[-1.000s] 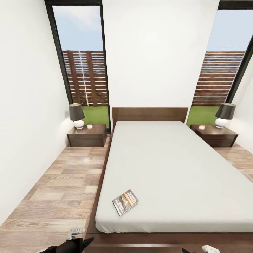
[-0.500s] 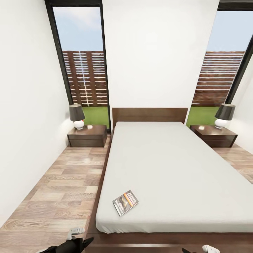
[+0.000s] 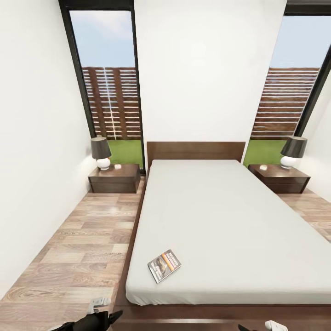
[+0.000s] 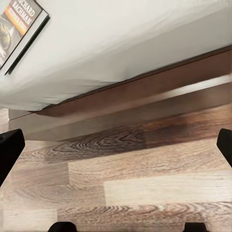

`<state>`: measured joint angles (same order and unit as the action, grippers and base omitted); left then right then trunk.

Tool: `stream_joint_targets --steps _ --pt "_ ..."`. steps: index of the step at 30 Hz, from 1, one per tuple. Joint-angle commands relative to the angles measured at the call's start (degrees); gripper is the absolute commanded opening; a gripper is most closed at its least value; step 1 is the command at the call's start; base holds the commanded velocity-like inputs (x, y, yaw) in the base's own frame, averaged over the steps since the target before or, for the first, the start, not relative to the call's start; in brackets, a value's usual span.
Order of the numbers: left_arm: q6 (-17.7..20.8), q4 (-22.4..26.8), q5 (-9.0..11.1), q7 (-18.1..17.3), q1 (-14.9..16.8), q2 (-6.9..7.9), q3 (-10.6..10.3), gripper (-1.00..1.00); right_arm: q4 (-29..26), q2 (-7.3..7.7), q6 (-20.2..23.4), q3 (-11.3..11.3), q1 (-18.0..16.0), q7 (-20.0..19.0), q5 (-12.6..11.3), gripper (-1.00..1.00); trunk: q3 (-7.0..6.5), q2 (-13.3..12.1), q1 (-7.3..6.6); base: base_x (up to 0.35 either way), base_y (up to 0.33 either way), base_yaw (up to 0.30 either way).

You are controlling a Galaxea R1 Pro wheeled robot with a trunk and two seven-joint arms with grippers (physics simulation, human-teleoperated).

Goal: In the bedroom, move the book from the bed onto either nightstand, and place the two sandals side by side next to the bed.

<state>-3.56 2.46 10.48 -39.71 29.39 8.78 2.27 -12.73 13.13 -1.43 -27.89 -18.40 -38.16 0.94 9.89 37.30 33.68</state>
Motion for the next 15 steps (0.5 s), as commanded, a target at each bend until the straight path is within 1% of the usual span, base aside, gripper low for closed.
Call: stream_joint_targets --steps 1,15 --pt "-0.2 -0.1 -0.1 -0.2 0.1 0.01 0.2 1.0 0.1 0.0 -0.1 -0.2 -0.1 -0.3 0.1 1.0 -0.09 -0.3 -0.21 0.0 0.0 0.0" --pt "-0.2 -0.2 -0.1 -0.2 0.1 0.01 0.2 1.0 0.1 0.03 -0.1 -0.2 -0.1 -0.3 0.1 1.0 -2.61 -6.0 -3.28 0.0 0.0 0.0"
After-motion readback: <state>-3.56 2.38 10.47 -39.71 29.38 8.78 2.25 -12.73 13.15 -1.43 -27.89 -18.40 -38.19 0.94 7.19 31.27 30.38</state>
